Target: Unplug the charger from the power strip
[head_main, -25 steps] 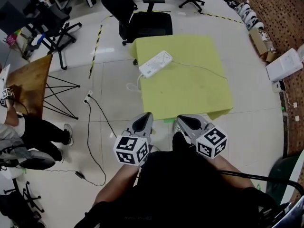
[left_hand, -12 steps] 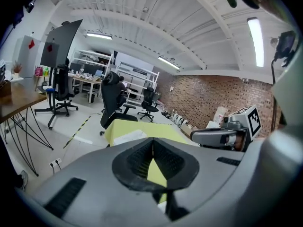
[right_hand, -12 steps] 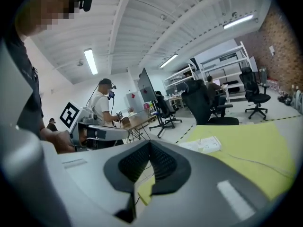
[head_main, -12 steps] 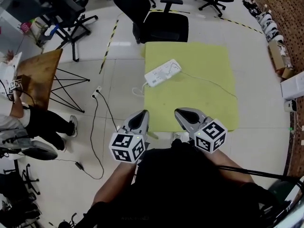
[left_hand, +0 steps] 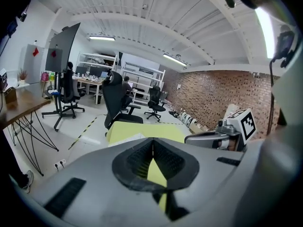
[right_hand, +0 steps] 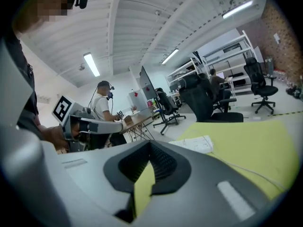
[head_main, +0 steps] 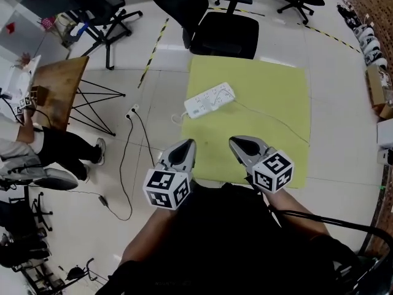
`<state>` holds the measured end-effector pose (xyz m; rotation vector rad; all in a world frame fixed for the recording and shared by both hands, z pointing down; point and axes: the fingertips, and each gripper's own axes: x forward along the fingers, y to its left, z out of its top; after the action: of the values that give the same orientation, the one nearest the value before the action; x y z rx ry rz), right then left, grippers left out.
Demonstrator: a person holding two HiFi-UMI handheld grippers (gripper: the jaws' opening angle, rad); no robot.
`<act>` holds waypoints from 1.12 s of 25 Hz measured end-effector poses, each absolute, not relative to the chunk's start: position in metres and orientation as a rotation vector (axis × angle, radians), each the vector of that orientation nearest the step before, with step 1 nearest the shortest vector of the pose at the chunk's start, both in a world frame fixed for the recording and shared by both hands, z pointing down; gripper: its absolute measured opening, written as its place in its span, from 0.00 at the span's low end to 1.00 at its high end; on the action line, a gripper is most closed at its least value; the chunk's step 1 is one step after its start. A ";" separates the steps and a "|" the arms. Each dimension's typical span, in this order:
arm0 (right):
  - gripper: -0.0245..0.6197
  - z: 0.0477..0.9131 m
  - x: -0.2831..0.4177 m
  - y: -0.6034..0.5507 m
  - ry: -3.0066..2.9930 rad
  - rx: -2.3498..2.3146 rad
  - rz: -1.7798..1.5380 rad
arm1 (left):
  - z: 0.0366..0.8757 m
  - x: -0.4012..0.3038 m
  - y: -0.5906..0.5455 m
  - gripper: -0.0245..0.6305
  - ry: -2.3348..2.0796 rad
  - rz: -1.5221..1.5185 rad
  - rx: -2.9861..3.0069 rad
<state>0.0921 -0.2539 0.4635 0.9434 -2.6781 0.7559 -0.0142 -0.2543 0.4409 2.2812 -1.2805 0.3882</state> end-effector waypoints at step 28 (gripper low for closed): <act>0.13 0.572 0.068 -0.349 -2.259 1.096 0.856 | 0.523 -0.065 -0.318 0.05 -0.883 0.585 2.291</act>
<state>0.0676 -0.3491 0.5719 1.0963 -2.2591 0.8562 -0.0647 -0.3184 0.5234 2.2907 -0.8834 0.5854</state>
